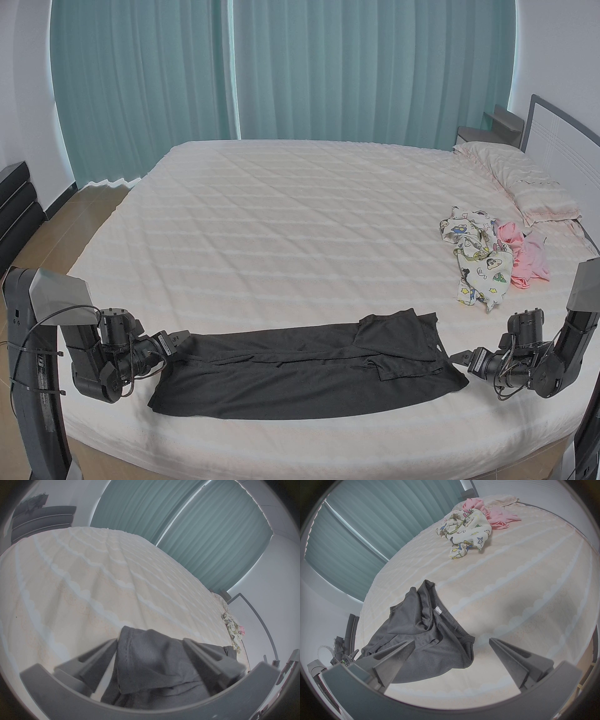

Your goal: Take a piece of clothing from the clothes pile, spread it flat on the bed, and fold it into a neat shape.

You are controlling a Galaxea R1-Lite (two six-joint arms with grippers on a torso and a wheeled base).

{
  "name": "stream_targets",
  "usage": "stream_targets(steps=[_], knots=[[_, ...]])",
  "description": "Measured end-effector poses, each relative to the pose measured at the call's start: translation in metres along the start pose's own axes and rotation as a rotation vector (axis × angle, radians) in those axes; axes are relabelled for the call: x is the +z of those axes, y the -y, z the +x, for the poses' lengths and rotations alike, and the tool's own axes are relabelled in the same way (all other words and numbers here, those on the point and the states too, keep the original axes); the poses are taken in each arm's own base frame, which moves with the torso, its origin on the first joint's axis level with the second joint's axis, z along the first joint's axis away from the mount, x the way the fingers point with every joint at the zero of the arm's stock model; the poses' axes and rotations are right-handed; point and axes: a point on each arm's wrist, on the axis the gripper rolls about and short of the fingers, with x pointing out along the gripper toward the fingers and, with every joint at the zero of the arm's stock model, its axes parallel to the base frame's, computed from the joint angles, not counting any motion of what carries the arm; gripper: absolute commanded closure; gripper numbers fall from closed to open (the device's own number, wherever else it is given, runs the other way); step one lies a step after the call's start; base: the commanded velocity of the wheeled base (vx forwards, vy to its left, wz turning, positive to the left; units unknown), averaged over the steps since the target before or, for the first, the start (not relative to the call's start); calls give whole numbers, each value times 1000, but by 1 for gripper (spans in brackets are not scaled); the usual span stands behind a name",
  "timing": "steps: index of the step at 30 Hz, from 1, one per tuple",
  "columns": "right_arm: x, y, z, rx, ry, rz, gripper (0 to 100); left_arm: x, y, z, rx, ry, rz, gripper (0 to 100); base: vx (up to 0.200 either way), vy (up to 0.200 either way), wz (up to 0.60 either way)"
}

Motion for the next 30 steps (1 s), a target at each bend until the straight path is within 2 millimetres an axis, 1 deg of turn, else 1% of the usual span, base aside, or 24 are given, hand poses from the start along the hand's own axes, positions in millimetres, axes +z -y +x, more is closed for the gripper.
stream_targets(steps=[6,14,21,29,30], knots=[[0,0,0,-2,-2,0,0,6,-2,5,36,48,2,100,0,0,0],[-1,0,0,-2,-3,-1,0,13,-8,4,57,82,-5,100,0,0,0],[-1,1,0,-2,-3,0,0,25,-11,6,69,130,-6,100,0,0,0],[0,0,1,-2,-2,0,0,26,-11,6,72,132,16,100,0,0,0],[0,1,1,-2,-2,0,0,26,-12,7,73,131,21,0,0,0,0]])
